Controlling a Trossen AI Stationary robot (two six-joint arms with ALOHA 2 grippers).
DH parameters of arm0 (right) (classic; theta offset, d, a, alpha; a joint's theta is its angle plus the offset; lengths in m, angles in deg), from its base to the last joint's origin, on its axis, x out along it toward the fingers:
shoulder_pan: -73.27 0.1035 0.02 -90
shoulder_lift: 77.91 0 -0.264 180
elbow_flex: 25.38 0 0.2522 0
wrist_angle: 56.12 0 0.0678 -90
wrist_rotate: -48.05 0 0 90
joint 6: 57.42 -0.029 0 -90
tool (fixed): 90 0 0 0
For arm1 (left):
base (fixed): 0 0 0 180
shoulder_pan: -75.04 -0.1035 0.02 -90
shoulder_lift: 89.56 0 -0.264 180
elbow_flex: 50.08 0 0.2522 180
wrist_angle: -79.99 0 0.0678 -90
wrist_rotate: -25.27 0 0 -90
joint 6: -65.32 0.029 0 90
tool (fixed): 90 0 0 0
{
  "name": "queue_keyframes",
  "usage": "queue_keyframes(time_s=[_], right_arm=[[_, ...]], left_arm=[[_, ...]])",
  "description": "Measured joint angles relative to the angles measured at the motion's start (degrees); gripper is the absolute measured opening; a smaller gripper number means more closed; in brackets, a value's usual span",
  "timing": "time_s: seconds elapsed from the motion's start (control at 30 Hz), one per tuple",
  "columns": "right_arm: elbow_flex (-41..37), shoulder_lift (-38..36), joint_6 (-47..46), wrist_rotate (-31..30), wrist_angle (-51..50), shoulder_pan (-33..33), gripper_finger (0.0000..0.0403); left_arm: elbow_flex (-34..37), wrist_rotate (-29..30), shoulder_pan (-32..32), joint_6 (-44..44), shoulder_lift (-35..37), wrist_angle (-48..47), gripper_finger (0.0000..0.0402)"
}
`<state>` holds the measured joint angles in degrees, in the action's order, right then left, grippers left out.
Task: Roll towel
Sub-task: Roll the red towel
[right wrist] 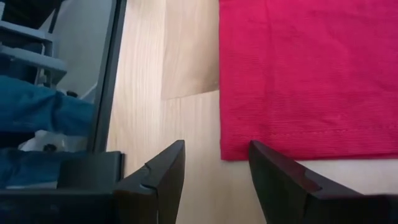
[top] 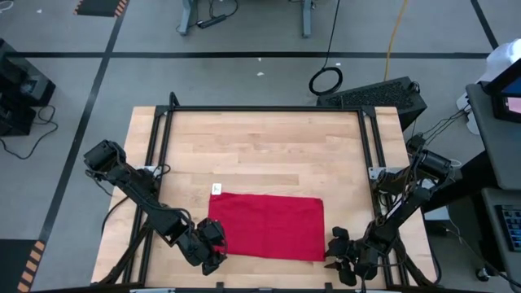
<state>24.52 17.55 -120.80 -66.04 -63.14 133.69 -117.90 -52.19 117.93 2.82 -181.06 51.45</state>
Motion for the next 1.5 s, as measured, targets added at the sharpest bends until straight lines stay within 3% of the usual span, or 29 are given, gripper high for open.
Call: queue_keyframes(time_s=[0.13, 0.33, 0.7, 1.17, 1.5], right_arm=[[0.0, 0.0, -0.2, -0.8, -0.3, 0.4, 0.0171], [0.0, 0.0, -5.3, -9.0, -1.1, 2.5, 0.0171], [0.0, 0.0, 1.2, -7.2, -0.9, 4.2, 0.0171], [0.0, 0.3, 10.1, -8.9, -0.9, 1.4, 0.0171], [0.2, 3.4, 9.2, -8.0, -0.2, 1.4, 0.0169]], left_arm=[[0.0, 0.0, 0.0, 0.0, 0.0, -0.9, 0.0235], [0.0, 0.0, 0.5, -0.5, 0.0, -0.6, 0.0235], [0.0, 1.9, 2.5, -1.7, 0.0, -1.0, 0.0235], [0.0, 1.9, 1.6, -1.7, 0.0, -0.8, 0.0235], [0.0, 2.3, 1.4, -1.6, 0.0, -0.8, 0.0235]])
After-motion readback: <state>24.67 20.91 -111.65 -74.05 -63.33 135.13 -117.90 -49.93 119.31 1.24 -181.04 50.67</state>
